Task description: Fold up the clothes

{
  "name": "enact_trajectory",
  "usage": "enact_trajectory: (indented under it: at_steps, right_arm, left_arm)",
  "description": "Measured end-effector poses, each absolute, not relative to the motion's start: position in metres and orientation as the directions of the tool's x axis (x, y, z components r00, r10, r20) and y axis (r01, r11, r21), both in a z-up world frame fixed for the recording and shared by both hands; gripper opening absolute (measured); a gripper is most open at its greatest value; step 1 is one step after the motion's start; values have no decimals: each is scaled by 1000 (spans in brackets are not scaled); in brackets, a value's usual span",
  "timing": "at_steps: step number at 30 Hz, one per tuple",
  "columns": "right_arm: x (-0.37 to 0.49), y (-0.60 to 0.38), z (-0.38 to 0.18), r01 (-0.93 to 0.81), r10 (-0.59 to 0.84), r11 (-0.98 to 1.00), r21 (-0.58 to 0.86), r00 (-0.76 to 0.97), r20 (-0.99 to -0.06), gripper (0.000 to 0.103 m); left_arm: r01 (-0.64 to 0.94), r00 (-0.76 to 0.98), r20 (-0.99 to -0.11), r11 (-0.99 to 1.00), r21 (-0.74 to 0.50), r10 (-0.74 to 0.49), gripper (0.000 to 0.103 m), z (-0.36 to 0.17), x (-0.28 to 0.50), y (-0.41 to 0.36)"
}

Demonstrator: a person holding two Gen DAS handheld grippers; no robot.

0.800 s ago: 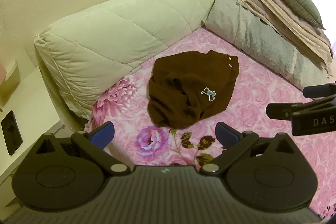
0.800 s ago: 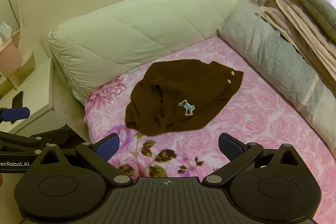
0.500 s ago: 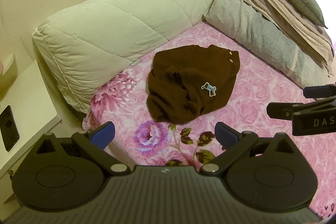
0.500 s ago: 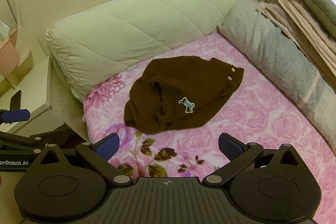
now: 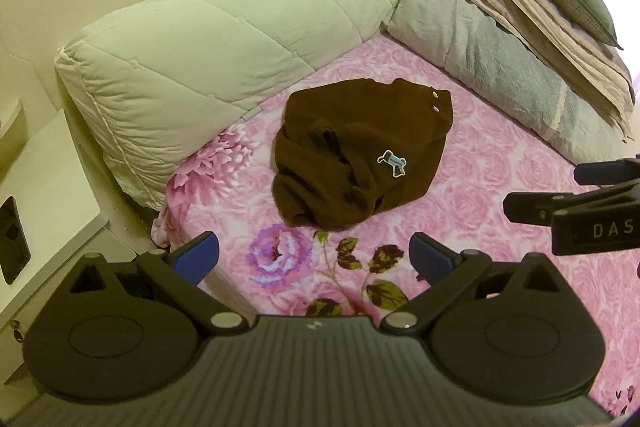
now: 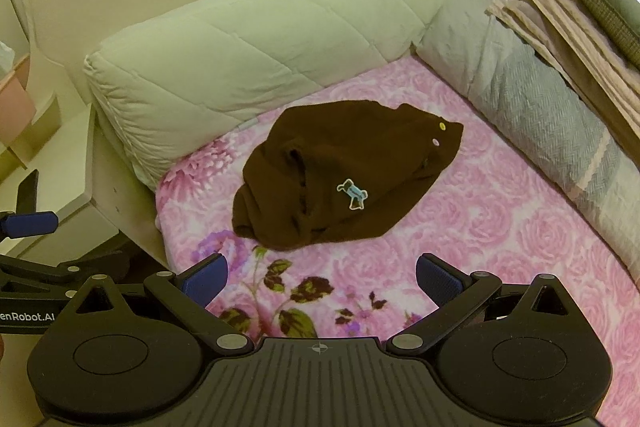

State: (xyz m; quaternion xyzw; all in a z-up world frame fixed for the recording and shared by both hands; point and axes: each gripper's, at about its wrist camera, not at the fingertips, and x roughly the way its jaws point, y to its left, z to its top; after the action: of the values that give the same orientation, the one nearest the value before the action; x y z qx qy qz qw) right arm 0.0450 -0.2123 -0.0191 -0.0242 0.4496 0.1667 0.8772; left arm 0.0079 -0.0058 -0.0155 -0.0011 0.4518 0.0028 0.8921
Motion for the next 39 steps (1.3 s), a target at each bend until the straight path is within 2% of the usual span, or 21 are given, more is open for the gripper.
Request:
enact_trajectory:
  at_steps: [24, 39]
  right_arm:
    - [48, -217, -15, -323, 274, 940, 110, 523, -807, 103]
    - [59, -255, -19, -357, 299, 927, 117, 515, -803, 103]
  left_arm:
    - [-19, 585, -811, 1000, 7, 17, 100, -17, 3, -19]
    - [-53, 573, -818, 998, 28, 53, 100, -17, 5, -50]
